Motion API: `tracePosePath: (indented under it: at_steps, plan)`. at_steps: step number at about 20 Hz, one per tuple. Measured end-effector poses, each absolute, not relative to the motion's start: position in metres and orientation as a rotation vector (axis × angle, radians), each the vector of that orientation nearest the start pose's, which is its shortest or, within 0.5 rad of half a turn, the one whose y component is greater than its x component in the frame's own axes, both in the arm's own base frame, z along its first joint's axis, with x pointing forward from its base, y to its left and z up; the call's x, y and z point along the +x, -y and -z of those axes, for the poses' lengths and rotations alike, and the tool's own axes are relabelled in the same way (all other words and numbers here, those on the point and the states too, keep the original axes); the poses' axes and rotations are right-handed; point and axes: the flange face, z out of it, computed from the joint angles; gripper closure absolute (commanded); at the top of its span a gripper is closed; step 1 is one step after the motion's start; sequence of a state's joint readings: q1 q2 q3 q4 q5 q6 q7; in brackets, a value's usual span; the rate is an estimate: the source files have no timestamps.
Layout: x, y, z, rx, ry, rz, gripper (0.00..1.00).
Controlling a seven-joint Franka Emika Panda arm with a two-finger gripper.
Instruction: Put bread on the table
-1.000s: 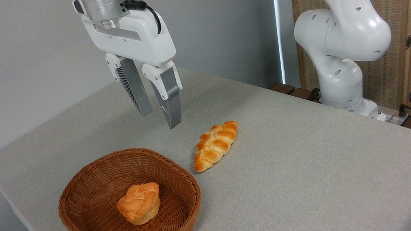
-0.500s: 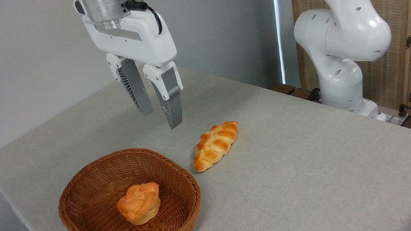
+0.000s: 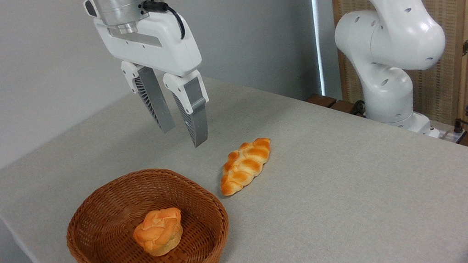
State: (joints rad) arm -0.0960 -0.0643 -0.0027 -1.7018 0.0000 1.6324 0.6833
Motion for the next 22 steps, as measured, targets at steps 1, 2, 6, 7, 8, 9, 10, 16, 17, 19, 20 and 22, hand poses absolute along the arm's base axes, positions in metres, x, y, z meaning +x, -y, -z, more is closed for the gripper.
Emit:
tracePosePath:
  at_steps: [1, 2, 6, 7, 8, 9, 10, 16, 17, 19, 20, 22]
  plan:
    - [0.5355, 0.0531, -0.6029, -2.906, -1.198, -0.008, 0.00]
    - [0.5355, 0.0531, -0.6029, -2.906, -1.198, -0.008, 0.00]
    - [0.5355, 0.0529, -0.6029, -2.906, -1.197, -0.008, 0.00]
    - [0.5355, 0.0528, -0.6029, -2.906, -1.197, -0.008, 0.00]
    - [0.5356, 0.0520, -0.6029, -2.907, -1.195, -0.008, 0.00]
    - [0.5357, 0.0501, -0.6030, -2.909, -1.190, -0.007, 0.00]
    - [0.5359, 0.0482, -0.6030, -2.911, -1.185, -0.007, 0.00]
    - [0.5360, 0.0454, -0.6034, -2.914, -1.178, -0.006, 0.00]
    - [0.5360, 0.0454, -0.6034, -2.914, -1.178, -0.006, 0.00]
    - [0.5359, 0.0454, -0.6034, -2.914, -1.178, -0.006, 0.00]
    - [0.5359, 0.0454, -0.6034, -2.914, -1.178, -0.006, 0.00]
    - [0.5359, 0.0454, -0.6034, -2.914, -1.178, -0.006, 0.00]
